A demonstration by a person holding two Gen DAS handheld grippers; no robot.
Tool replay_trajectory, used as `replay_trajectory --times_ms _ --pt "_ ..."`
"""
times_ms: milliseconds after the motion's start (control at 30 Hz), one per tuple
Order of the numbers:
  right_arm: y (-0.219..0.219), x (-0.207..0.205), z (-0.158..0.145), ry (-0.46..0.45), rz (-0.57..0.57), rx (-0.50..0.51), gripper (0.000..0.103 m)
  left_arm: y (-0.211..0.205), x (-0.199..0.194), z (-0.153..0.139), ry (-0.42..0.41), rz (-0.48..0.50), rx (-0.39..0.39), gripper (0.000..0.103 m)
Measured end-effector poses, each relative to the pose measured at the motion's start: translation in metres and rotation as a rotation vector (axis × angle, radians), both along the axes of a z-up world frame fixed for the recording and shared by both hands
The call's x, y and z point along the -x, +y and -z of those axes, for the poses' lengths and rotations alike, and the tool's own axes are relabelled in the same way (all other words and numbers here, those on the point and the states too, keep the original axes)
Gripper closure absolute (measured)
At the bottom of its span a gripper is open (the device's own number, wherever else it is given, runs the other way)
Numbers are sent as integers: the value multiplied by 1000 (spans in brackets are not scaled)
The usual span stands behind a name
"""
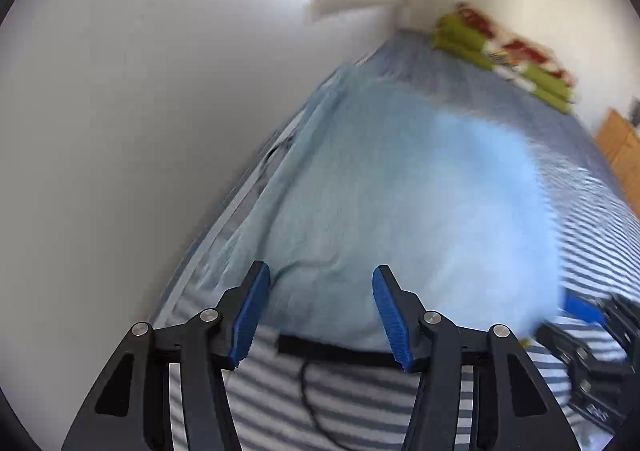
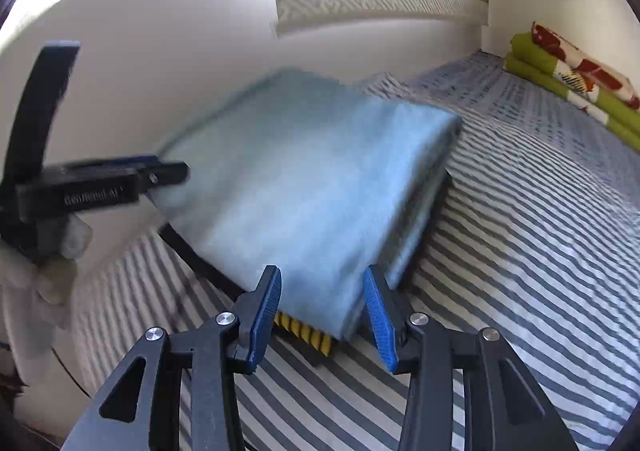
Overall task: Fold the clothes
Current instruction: 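Release the jeans on the stack and pull both tools back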
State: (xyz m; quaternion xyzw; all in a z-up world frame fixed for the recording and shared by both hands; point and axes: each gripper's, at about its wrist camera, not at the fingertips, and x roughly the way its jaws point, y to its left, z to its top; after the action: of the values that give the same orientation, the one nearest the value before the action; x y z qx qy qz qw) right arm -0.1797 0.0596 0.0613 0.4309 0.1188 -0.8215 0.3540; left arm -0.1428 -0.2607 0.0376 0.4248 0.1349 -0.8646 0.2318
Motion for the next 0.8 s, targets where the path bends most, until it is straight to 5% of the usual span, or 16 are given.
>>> replay_trajectory --times_ms 67,267,533,800 --pt "26 -4 7 -105 39 -1 64 10 -16 0 19 -79 -35 45" --pt "116 -55 -14 -109 80 46 64 72 -78 -11 15 -42 -20 45" --pt "215 -146 -50 -65 111 83 63 226 -170 -53 100 47 8 36" --pt "306 -228 -87 72 178 133 53 346 -252 -115 184 103 71 25"
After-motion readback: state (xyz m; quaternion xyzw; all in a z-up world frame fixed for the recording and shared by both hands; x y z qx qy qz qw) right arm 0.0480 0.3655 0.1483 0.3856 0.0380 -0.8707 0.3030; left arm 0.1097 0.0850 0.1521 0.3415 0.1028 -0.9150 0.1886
